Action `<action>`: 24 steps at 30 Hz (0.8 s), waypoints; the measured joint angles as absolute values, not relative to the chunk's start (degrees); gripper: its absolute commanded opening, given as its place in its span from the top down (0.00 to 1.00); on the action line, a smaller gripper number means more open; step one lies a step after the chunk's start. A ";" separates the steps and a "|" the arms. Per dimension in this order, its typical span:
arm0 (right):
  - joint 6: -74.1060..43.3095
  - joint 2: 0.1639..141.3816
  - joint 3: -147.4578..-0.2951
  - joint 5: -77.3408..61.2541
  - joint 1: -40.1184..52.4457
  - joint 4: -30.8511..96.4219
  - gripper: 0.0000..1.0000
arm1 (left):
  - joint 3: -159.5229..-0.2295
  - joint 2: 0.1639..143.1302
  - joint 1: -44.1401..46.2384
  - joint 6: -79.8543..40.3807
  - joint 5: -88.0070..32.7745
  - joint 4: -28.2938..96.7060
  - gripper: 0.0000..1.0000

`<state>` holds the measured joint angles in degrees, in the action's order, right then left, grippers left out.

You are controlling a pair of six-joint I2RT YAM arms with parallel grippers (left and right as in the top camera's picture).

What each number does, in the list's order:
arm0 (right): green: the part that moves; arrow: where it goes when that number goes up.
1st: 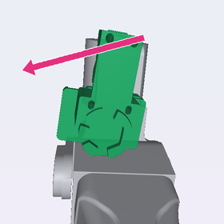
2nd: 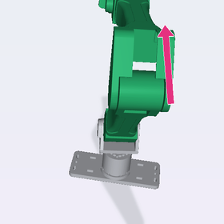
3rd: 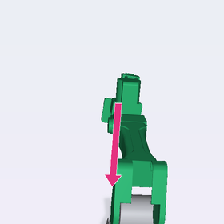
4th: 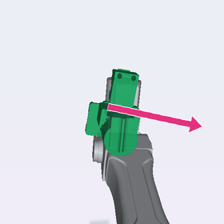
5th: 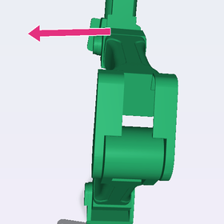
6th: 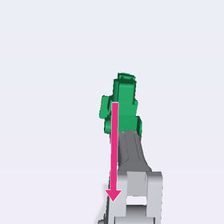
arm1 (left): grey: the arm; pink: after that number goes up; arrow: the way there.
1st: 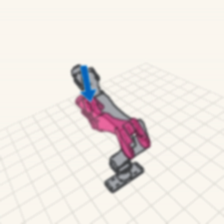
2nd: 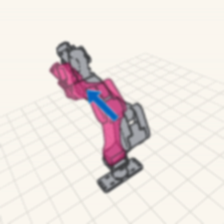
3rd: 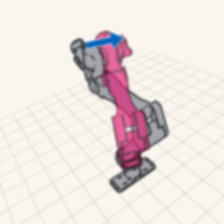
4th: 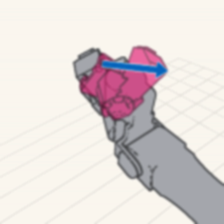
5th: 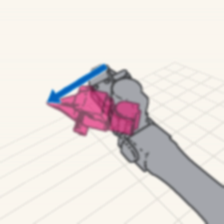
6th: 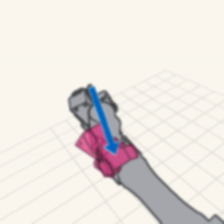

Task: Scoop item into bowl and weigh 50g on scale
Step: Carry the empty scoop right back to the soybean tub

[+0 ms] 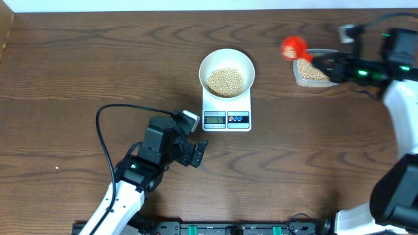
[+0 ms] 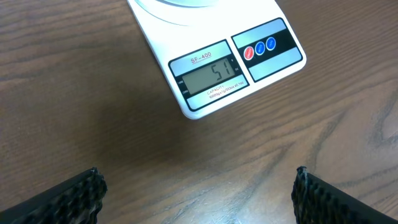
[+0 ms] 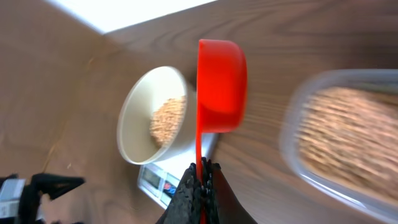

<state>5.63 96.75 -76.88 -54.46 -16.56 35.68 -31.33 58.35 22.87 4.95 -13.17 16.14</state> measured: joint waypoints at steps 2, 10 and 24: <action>6.98 96.42 -76.90 -53.43 -20.03 37.10 0.99 | -31.33 58.35 22.85 4.95 -13.17 16.14 0.02; 10.57 96.33 -76.93 -40.88 -21.96 38.37 0.99 | -31.33 58.35 22.85 4.95 -13.17 16.14 0.02; 13.37 96.33 -76.93 -4.64 -4.23 39.46 0.99 | -31.33 58.35 22.87 4.95 -13.17 16.14 0.02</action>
